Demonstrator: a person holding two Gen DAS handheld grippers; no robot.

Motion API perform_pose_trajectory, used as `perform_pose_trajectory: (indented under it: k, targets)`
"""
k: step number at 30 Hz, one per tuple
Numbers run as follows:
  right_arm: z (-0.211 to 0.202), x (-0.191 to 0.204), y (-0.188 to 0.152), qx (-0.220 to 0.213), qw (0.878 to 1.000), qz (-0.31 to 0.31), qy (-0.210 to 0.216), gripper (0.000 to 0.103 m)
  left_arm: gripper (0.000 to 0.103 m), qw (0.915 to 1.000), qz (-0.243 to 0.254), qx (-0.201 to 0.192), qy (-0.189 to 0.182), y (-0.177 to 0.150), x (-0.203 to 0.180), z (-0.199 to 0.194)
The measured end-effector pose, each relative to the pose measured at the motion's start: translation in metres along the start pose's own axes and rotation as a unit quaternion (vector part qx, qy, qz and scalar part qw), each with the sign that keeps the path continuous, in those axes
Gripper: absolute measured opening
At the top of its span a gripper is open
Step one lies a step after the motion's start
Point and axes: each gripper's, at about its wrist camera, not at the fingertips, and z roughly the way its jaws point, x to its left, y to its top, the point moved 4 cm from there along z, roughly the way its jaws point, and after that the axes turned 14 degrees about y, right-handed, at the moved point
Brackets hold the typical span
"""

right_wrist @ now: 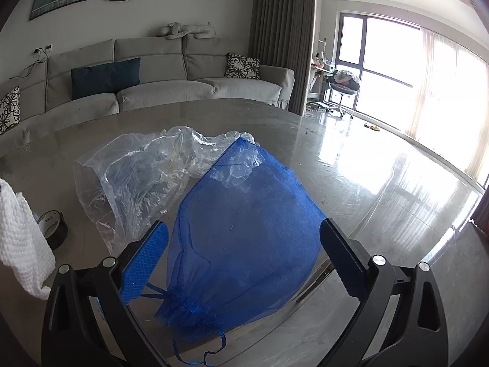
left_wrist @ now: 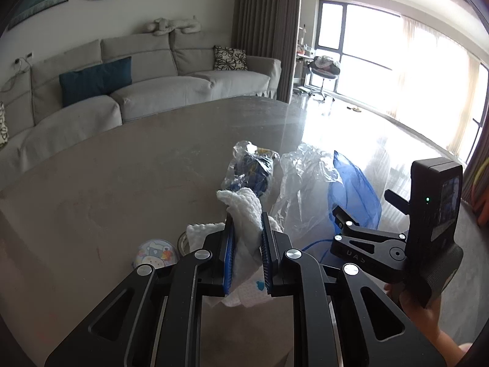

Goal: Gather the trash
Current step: 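Grasp the blue mesh bag with the right tool while the left tool holds the cloth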

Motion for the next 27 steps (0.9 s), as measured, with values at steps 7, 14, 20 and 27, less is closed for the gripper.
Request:
perform_pose_trajectory:
  k: [7,14,20,27]
  targets:
    - [0.033,0.003,-0.013,0.035,0.999,0.004,0.006,0.098,0.015,0.9999,-0.003,0.01,-0.001,0.0,-0.001,0.006]
    - [0.037,-0.004,-0.027,0.043,0.998,0.044,0.031,0.093,0.015,0.9999,0.0,0.013,-0.003,0.0,-0.003,0.008]
    - [0.019,0.001,-0.024,0.061,0.995,0.049,0.068,0.004,0.015,0.9999,0.004,0.01,-0.014,0.0,-0.008,0.005]
    - [-0.072,0.009,0.008,0.001,0.999,0.005,0.042,0.004,0.015,0.999,0.027,-0.015,-0.033,-0.001,-0.023,-0.016]
